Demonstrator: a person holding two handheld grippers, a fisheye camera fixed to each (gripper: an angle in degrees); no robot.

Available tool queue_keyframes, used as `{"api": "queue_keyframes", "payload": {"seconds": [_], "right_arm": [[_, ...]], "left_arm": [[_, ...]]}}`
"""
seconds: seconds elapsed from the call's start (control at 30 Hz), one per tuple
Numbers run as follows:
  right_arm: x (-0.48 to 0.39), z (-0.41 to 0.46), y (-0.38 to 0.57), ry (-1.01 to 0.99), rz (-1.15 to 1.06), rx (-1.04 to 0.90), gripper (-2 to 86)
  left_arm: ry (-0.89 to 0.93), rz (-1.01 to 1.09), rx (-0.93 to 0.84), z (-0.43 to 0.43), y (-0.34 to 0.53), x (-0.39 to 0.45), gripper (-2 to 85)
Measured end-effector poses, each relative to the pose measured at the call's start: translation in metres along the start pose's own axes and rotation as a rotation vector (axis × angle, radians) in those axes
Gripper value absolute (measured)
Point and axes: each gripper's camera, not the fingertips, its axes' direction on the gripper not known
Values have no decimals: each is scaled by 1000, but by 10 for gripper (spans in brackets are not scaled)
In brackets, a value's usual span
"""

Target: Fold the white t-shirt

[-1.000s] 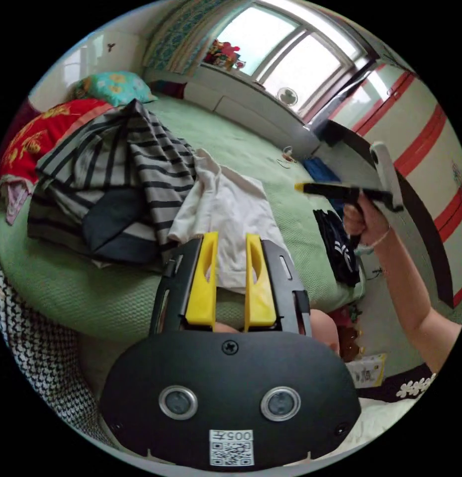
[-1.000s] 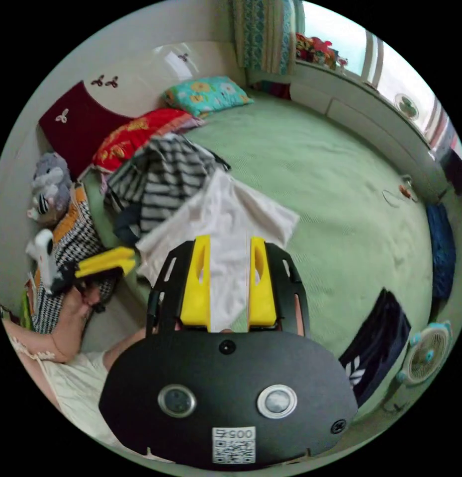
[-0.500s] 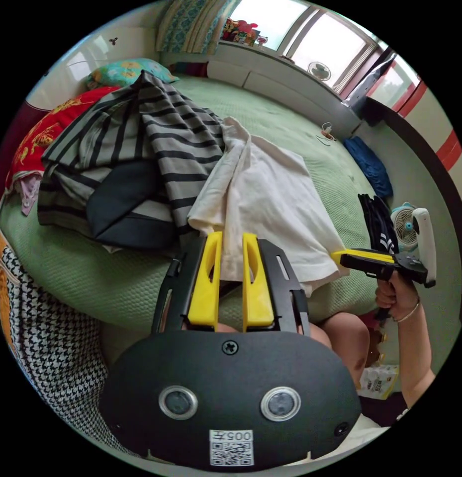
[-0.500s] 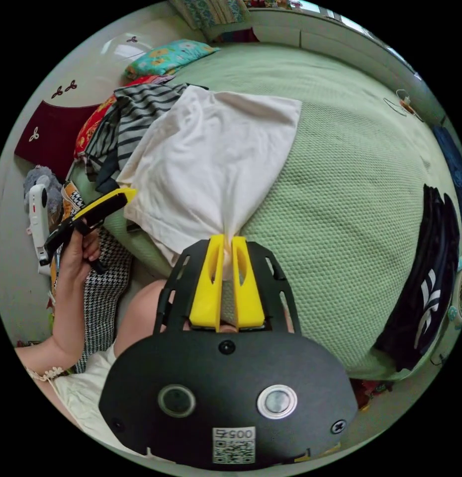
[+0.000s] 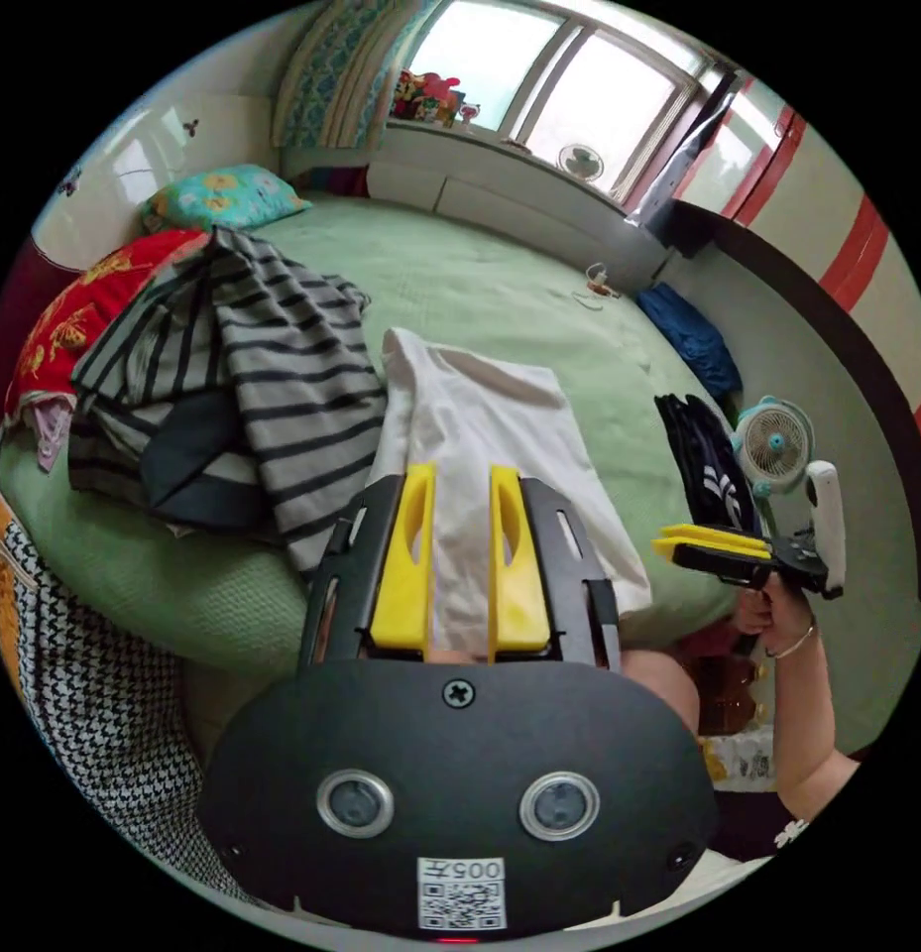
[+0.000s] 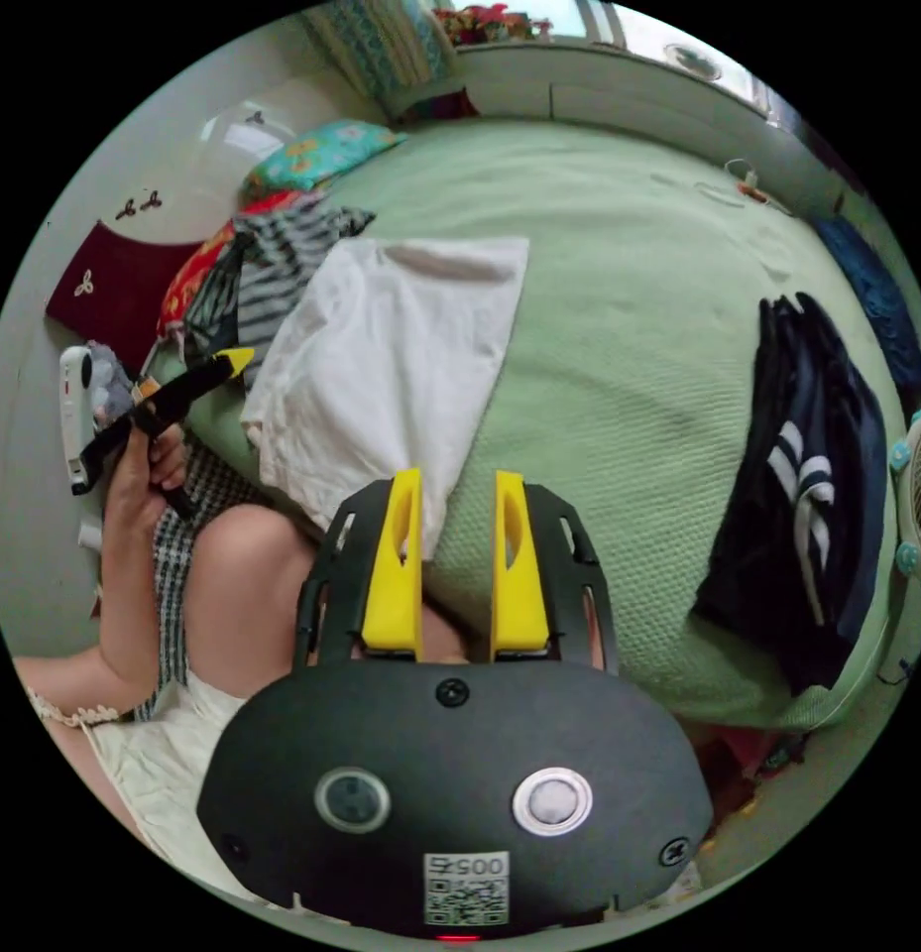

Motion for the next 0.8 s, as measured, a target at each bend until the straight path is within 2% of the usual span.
{"api": "queue_keyframes", "payload": {"seconds": [0.1, 0.23, 0.37, 0.47, 0.53, 0.67, 0.8], "right_arm": [[-4, -4, -26, 66, 18, 113, 129], [-16, 25, -74, 141, 64, 165, 132], [-27, 66, -108, 238, 33, 127, 128], [-27, 101, -121, 279, 7, 44, 95], [-26, 120, -125, 262, -8, -25, 40], [-27, 115, -124, 249, -21, 21, -8], [-13, 108, -121, 262, 79, 114, -11]], "left_arm": [[-43, -9, 18, 18, -42, -6, 107], [0, -42, -74, 52, -86, -22, 119], [-45, -19, -85, 78, -105, -36, 125], [29, -70, -100, 87, -110, -46, 114], [75, -83, -78, 88, -119, -47, 106], [133, -83, -145, 107, -146, -54, 37], [172, -108, -73, 104, -154, -60, 29]]}}
